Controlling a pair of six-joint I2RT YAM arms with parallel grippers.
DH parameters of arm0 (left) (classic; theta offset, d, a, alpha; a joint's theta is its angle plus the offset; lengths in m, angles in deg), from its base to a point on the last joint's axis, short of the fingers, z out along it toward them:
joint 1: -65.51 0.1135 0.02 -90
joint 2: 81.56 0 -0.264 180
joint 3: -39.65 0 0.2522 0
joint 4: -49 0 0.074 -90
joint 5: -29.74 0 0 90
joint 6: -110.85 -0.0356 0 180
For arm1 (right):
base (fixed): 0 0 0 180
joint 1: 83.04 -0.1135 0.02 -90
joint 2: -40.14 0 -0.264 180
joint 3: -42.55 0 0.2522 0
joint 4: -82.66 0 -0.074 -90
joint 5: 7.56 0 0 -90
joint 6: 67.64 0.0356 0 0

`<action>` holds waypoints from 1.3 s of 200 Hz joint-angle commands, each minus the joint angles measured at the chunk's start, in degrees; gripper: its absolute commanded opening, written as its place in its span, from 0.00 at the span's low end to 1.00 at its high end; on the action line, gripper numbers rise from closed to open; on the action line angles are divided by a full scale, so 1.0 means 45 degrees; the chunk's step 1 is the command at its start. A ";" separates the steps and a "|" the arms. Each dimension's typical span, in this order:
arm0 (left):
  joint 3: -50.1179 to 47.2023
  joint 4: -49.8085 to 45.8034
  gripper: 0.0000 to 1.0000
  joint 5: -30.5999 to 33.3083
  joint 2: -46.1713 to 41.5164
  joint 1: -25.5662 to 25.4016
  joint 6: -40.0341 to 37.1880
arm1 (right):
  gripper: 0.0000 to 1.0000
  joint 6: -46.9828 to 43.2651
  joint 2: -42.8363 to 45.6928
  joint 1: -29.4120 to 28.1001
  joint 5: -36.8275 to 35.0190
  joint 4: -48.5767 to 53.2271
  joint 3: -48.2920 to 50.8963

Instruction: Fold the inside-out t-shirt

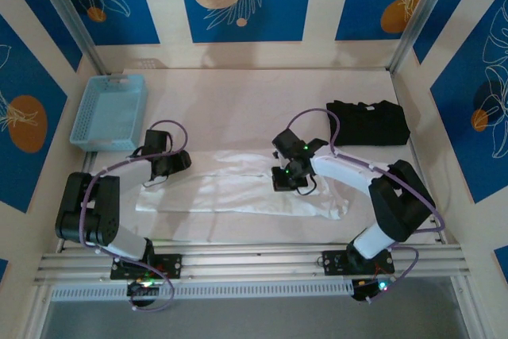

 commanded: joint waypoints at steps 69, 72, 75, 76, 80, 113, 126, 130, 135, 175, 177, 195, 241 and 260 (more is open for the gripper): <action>-0.0177 -0.0299 0.54 0.0127 0.0426 0.0016 -0.0290 | 0.22 -0.0346 -0.0089 -0.0592 -0.2722 0.1388 -0.0731; -0.0177 -0.0297 0.54 0.0113 0.0422 0.0008 -0.0289 | 0.24 -0.0413 -0.0156 -0.0590 -0.2738 0.1367 -0.0731; -0.0177 -0.0299 0.54 0.0119 0.0422 0.0017 -0.0289 | 0.26 -0.0454 -0.0235 -0.0589 -0.2745 0.1309 -0.0748; -0.0170 -0.0289 0.54 0.0114 0.0422 0.0010 -0.0289 | 0.26 -0.0473 -0.0269 -0.0589 -0.2737 0.1300 -0.0749; -0.0171 -0.0273 0.54 0.0109 0.0422 0.0003 -0.0292 | 0.28 -0.0518 -0.0396 -0.0589 -0.2739 0.1248 -0.0784; -0.0144 -0.0260 0.54 0.0089 0.0479 0.0009 -0.0288 | 0.34 -0.0761 -0.1473 -0.0746 -0.2778 0.0791 -0.1126; -0.0139 -0.0277 0.54 0.0088 0.0480 0.0004 -0.0271 | 0.33 -0.0802 -0.1776 -0.0765 -0.2914 0.0736 -0.1265; -0.0147 -0.0272 0.54 0.0088 0.0480 0.0009 -0.0275 | 0.31 -0.0810 -0.1857 -0.0765 -0.2956 0.0754 -0.1311; -0.0145 -0.0264 0.54 0.0094 0.0470 0.0004 -0.0290 | 0.27 -0.0825 -0.1935 -0.0765 -0.2977 0.0796 -0.1350; -0.0129 -0.0270 0.54 0.0108 0.0514 0.0007 -0.0270 | 0.07 -0.0749 -0.1551 -0.1012 -0.2912 0.1177 -0.1325; -0.0125 -0.0277 0.54 0.0108 0.0518 0.0005 -0.0279 | 0.06 -0.0738 -0.1513 -0.1042 -0.2883 0.1195 -0.1324; -0.0105 -0.0299 0.54 0.0089 0.0558 0.0031 -0.0273 | 0.05 -0.0587 -0.1141 -0.1283 -0.2687 0.1572 -0.1408; -0.0095 -0.0264 0.54 0.0050 0.0602 0.0057 -0.0286 | 0.05 0.0074 -0.0809 -0.2049 -0.1698 0.2201 -0.1591; -0.0104 -0.0262 0.54 0.0030 0.0614 0.0063 -0.0274 | 0.06 0.0307 -0.0958 -0.2368 -0.1009 0.1990 -0.1573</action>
